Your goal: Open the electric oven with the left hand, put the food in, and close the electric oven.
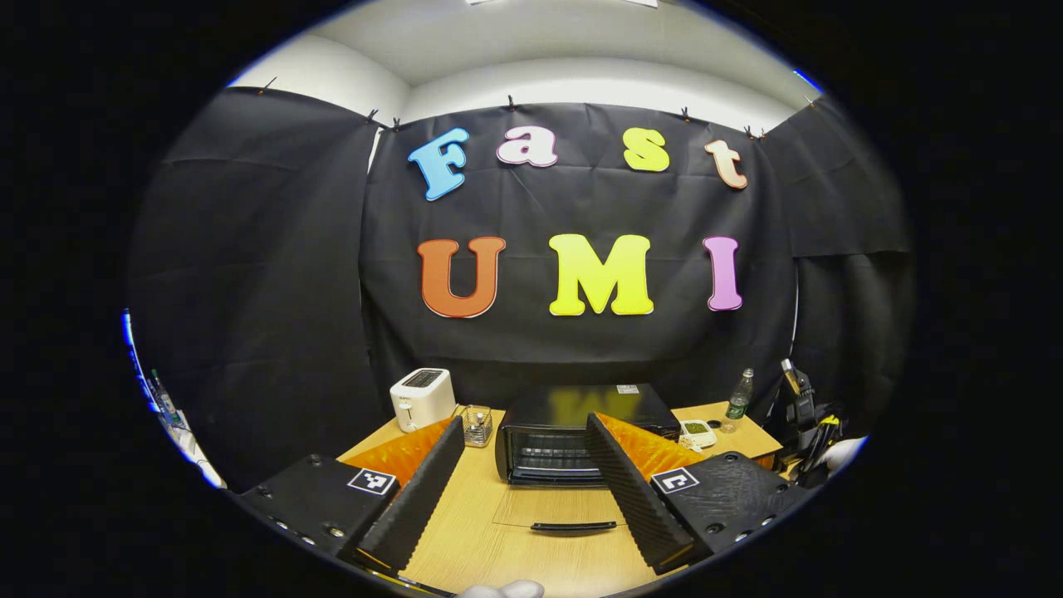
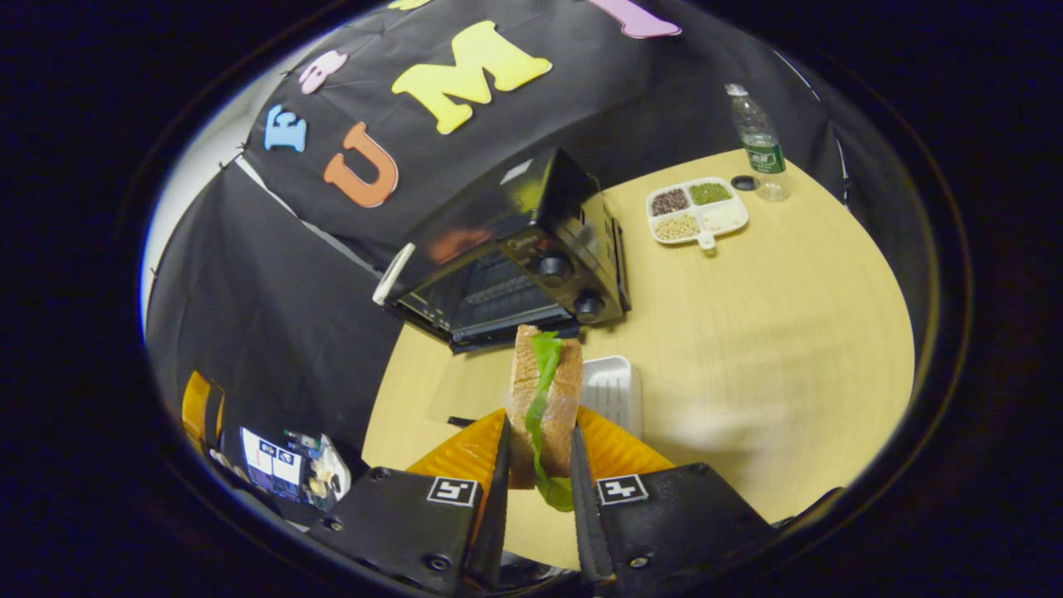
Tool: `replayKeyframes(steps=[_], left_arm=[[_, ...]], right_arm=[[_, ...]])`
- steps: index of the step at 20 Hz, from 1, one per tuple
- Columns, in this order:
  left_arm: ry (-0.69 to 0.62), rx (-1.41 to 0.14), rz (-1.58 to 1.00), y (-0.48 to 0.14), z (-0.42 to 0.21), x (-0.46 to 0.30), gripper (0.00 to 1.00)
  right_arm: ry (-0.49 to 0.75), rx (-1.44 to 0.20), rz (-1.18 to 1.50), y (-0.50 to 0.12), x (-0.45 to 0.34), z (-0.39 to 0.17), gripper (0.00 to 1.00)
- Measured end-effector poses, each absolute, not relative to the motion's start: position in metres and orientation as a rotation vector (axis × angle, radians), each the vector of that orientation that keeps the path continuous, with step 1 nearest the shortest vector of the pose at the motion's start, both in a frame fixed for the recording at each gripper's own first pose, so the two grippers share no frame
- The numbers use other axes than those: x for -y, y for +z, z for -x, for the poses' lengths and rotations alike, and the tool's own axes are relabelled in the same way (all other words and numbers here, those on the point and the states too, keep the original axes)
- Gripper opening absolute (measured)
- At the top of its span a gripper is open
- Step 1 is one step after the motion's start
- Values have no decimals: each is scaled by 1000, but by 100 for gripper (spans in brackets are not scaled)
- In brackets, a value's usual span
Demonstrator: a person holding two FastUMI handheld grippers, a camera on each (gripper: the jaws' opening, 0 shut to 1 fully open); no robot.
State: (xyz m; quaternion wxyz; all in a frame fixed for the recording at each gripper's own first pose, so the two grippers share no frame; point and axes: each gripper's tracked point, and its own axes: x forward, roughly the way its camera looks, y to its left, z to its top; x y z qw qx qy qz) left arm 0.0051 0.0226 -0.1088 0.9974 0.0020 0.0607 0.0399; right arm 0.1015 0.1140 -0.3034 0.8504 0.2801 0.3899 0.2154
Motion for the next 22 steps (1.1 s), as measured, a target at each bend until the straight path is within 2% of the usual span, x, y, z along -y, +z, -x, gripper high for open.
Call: replayKeyframes(steps=[1,2,5,9,10,13,15,16,17,20,21,22], left_arm=[[71,-125,-6,-109,-4,-25,96],[62,-127,-8,-110,-3,-27,96],[37,-144,-26,-112,1,-35,96],[9,-164,-35,-117,7,-46,96],[2,-167,-42,-119,8,-49,96],[-23,-175,-68,-124,9,-52,96],[-35,-167,-82,-124,11,-52,96],[-45,-168,-84,-127,11,-50,96],[-54,-167,-84,-128,11,-50,96],[-79,-170,-94,-135,8,-49,96],[-86,-171,-99,-137,5,-49,96],[-88,-178,-104,-142,4,-50,96]], right_arm=[[443,-797,-641,-296,-125,-102,39],[431,-780,-697,-292,-136,-103,35],[357,-710,-841,-291,-166,-111,34],[261,-636,-1018,-303,-208,-123,34],[240,-630,-1051,-309,-217,-124,38],[213,-585,-1124,-322,-247,-138,38],[195,-538,-1183,-327,-262,-151,34],[173,-517,-1202,-331,-266,-159,34],[148,-496,-1229,-334,-269,-166,38],[78,-409,-1299,-337,-277,-198,38],[69,-386,-1310,-336,-281,-208,34],[52,-362,-1327,-335,-282,-220,38]])
